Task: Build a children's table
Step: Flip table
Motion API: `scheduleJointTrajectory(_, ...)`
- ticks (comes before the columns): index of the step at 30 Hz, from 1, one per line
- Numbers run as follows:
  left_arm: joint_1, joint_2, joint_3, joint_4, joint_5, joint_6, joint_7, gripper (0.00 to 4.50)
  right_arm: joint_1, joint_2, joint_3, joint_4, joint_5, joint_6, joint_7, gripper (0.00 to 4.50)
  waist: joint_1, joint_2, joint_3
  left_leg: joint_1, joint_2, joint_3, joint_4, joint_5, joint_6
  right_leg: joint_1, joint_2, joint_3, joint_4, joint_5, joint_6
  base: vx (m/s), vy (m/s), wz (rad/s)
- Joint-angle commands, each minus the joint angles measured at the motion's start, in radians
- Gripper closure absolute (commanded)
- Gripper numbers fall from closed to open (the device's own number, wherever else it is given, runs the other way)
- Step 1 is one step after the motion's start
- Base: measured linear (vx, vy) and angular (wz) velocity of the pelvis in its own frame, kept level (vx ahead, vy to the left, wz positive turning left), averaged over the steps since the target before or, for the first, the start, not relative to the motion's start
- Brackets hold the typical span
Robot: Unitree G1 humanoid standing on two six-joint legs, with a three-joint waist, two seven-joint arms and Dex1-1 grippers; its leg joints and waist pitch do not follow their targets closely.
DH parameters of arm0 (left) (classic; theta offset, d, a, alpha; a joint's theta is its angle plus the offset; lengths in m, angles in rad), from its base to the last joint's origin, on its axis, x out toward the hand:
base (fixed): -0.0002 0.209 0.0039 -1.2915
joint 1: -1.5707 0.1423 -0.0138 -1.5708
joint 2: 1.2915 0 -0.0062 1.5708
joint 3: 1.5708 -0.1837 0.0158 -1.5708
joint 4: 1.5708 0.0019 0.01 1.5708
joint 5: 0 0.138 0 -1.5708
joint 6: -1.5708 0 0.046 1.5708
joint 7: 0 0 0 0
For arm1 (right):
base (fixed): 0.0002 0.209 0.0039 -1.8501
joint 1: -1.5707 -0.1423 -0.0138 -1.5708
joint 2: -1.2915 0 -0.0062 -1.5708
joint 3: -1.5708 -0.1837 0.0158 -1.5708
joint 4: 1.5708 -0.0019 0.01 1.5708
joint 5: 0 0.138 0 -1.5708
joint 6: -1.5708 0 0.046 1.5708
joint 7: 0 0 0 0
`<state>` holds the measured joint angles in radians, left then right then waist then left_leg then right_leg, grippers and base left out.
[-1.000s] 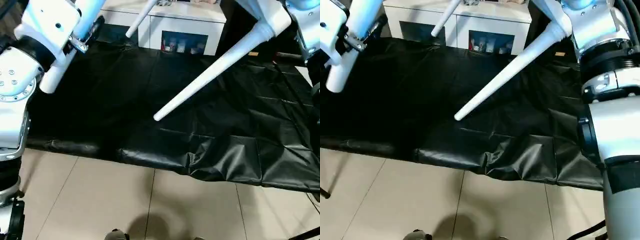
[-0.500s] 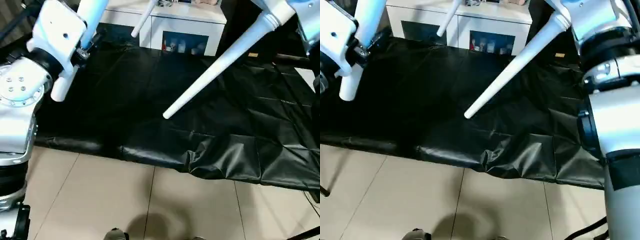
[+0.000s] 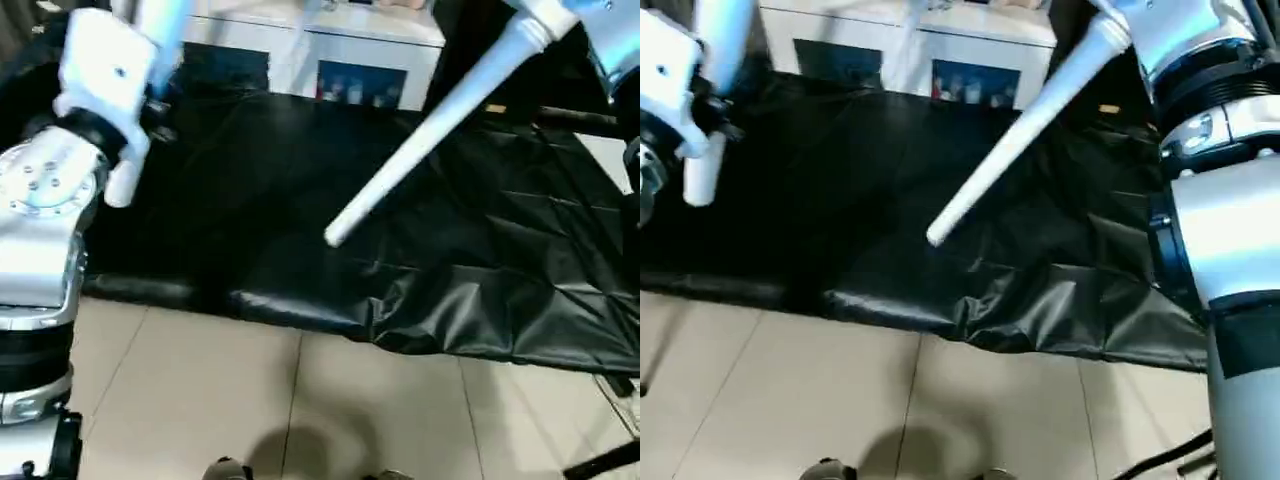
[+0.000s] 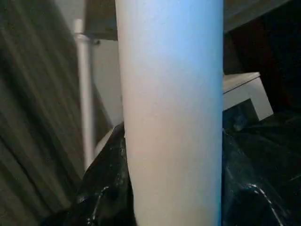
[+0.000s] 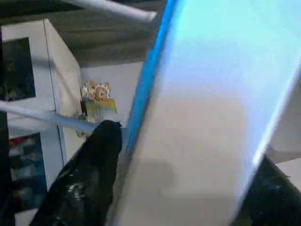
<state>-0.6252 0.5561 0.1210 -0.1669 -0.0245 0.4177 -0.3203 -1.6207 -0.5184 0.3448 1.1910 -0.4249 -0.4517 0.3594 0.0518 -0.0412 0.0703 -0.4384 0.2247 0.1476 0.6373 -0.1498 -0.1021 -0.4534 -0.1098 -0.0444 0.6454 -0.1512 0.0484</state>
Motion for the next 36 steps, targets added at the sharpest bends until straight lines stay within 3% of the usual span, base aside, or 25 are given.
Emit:
scheduleJointTrajectory(1, -0.001, -0.006, -0.011, -0.025, 0.006, -0.033, 0.002, 2.78, -0.006, 0.005, 0.006, 0.009, -0.005, -0.018, 0.012, 1.16, -0.009, 0.012, -0.071, 0.036, -0.025, 0.010, -0.069, -0.620, -0.059, 0.019, 0.010, -0.009, -0.088, -0.541, -0.111, 0.000, 0.000, 0.00)
scheduleJointTrajectory(6, 0.005, -0.014, -0.016, -0.027, 0.020, -0.034, 0.017, 2.78, -0.010, 0.010, -0.013, 0.013, -0.004, -0.056, -0.010, 0.72, -0.010, 0.013, -0.073, 0.033, -0.022, 0.013, -0.072, -0.581, -0.052, 0.023, 0.012, -0.002, -0.076, -0.446, -0.147, 0.000, 0.000, 0.00)
scheduleJointTrajectory(13, 0.026, -0.010, -0.014, -0.028, 0.022, -0.041, 0.014, 2.78, -0.009, 0.016, -0.022, 0.009, 0.008, -0.078, -0.009, 0.04, -0.006, 0.011, -0.078, 0.028, -0.022, 0.018, -0.071, -0.509, -0.045, 0.032, 0.013, 0.003, -0.065, -0.363, -0.171, 0.000, 0.000, 0.00)
scheduleJointTrajectory(15, 0.037, -0.015, -0.017, -0.014, 0.020, -0.055, 0.014, 2.78, -0.001, 0.030, -0.051, 0.002, 0.045, -0.111, 0.009, 0.01, -0.007, 0.011, -0.079, 0.026, -0.022, 0.019, -0.071, -0.498, -0.042, 0.034, 0.012, 0.005, -0.063, -0.344, -0.175, 0.000, 0.000, 0.00)
scheduleJointTrajectory(18, 0.056, -0.031, -0.021, 0.008, 0.020, -0.066, 0.023, 2.78, 0.023, 0.086, -0.143, -0.038, 0.205, -0.157, 0.151, 0.00, -0.009, 0.014, -0.081, 0.030, -0.019, 0.019, -0.072, -0.511, -0.022, 0.035, 0.012, 0.005, -0.063, -0.325, -0.180, 0.000, 0.000, 0.00)
scheduleJointTrajectory(19, 0.056, -0.031, -0.021, 0.008, 0.020, -0.066, 0.023, 2.78, 0.023, 0.086, -0.143, -0.038, 0.205, -0.157, 0.151, 0.00, -0.009, 0.014, -0.081, 0.030, -0.019, 0.019, -0.072, -0.511, -0.022, 0.035, 0.012, 0.005, -0.063, -0.325, -0.180, 0.000, 0.000, 0.00)
scheduleJointTrajectory(20, 0.072, -0.034, -0.025, 0.021, 0.027, -0.070, 0.027, 2.78, 0.045, 0.124, -0.192, -0.082, 0.312, -0.168, 0.251, 0.00, -0.007, 0.016, -0.082, 0.032, -0.018, 0.019, -0.073, -0.504, -0.015, 0.034, 0.014, 0.006, -0.062, -0.302, -0.192, 0.000, 0.000, 0.00)
scheduleJointTrajectory(22, 0.087, -0.033, -0.023, 0.021, 0.031, -0.076, 0.031, 2.78, 0.075, 0.155, -0.221, -0.138, 0.398, -0.177, 0.319, 0.00, -0.003, 0.012, -0.082, 0.031, -0.016, 0.017, -0.078, -0.492, -0.010, 0.038, 0.012, 0.005, -0.061, -0.299, -0.194, 0.000, 0.000, 0.00)
scheduleJointTrajectory(26, 0.101, -0.032, -0.016, 0.016, 0.030, -0.077, 0.031, 2.78, 0.109, 0.182, -0.240, -0.200, 0.473, -0.174, 0.380, 0.00, 0.004, 0.016, -0.083, 0.040, -0.014, 0.017, -0.081, -0.507, -0.020, 0.033, 0.013, 0.007, -0.063, -0.305, -0.203, 0.000, 0.000, 0.00)
scheduleJointTrajectory(31, 0.118, -0.026, -0.008, 0.016, 0.029, -0.085, 0.024, 2.78, 0.155, 0.216, -0.259, -0.295, 0.555, -0.185, 0.442, 0.00, 0.008, 0.014, -0.080, 0.043, -0.014, 0.012, -0.086, -0.574, -0.041, 0.029, 0.010, 0.005, -0.073, -0.391, -0.174, 0.000, 0.000, 0.00)
scheduleJointTrajectory(34, 0.138, -0.027, -0.002, 0.027, 0.017, -0.100, 0.020, 2.78, 0.226, 0.256, -0.287, -0.504, 0.703, -0.069, 0.519, 0.00, 0.009, 0.012, -0.080, 0.042, -0.015, 0.009, -0.090, -0.569, -0.040, 0.032, 0.009, 0.004, -0.077, -0.401, -0.155, 0.000, 0.000, 0.00)
scheduleJointTrajectory(35, 0.140, -0.029, 0.000, 0.029, 0.013, -0.101, 0.019, 2.78, 0.233, 0.260, -0.287, -0.524, 0.715, -0.056, 0.520, 0.00, 0.007, 0.011, -0.081, 0.041, -0.016, 0.008, -0.090, -0.561, -0.040, 0.034, 0.010, 0.004, -0.076, -0.396, -0.155, 0.000, 0.000, 0.00)
scheduleJointTrajectory(36, 0.147, -0.034, -0.002, 0.037, 0.010, -0.108, 0.018, 2.78, 0.270, 0.269, -0.276, -0.604, 0.759, 0.019, 0.537, 0.00, 0.007, 0.013, -0.081, 0.042, -0.017, 0.009, -0.092, -0.554, -0.041, 0.034, 0.012, 0.005, -0.078, -0.391, -0.155, 0.000, 0.000, 0.00)
